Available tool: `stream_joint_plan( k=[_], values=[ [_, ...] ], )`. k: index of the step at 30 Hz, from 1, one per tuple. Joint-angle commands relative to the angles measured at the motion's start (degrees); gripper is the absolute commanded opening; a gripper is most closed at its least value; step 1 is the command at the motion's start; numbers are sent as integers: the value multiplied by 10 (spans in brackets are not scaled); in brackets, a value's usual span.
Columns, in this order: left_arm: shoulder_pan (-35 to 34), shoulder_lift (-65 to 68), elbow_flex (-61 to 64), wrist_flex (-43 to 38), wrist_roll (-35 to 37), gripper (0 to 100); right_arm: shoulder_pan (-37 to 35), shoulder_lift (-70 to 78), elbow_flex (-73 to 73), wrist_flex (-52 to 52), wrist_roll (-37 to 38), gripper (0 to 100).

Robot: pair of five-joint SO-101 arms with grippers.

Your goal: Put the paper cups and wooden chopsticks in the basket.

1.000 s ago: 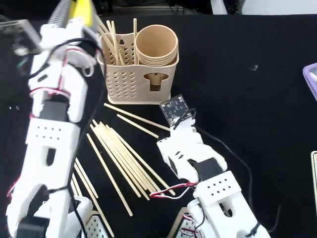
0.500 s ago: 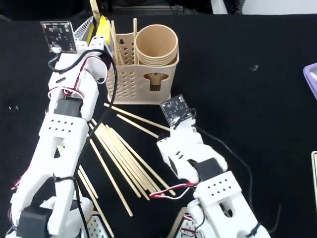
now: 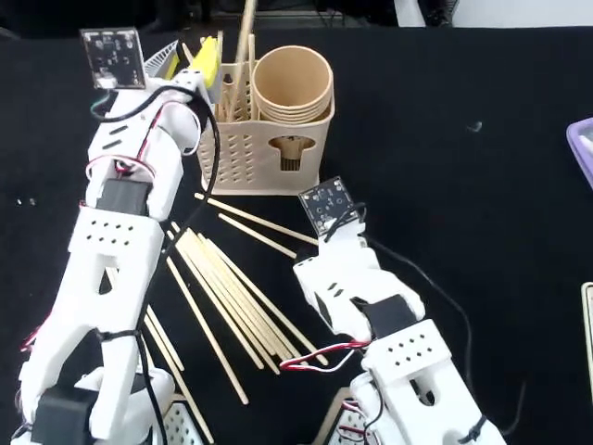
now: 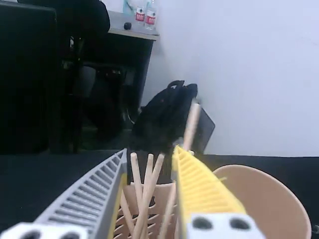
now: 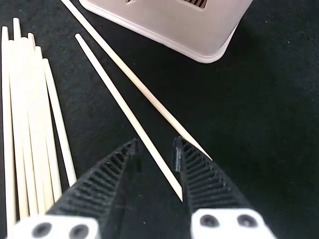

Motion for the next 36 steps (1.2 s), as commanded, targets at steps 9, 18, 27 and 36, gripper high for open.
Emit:
stream_joint_plan(
  k=[9,18,27,36],
  values=[
    [-236,-203,-54,464,-8,109,1,-16,-6,-8,17,117],
    [-444,-323,263,499,-98,109,-76,-14,-7,28,58,222],
    [-425,-353,501,375,-145,109,-74,100,-53,62,120,233],
    [-321,-353,553,371,-120,109,-37,313,-158,24,170,230]
  ],
)
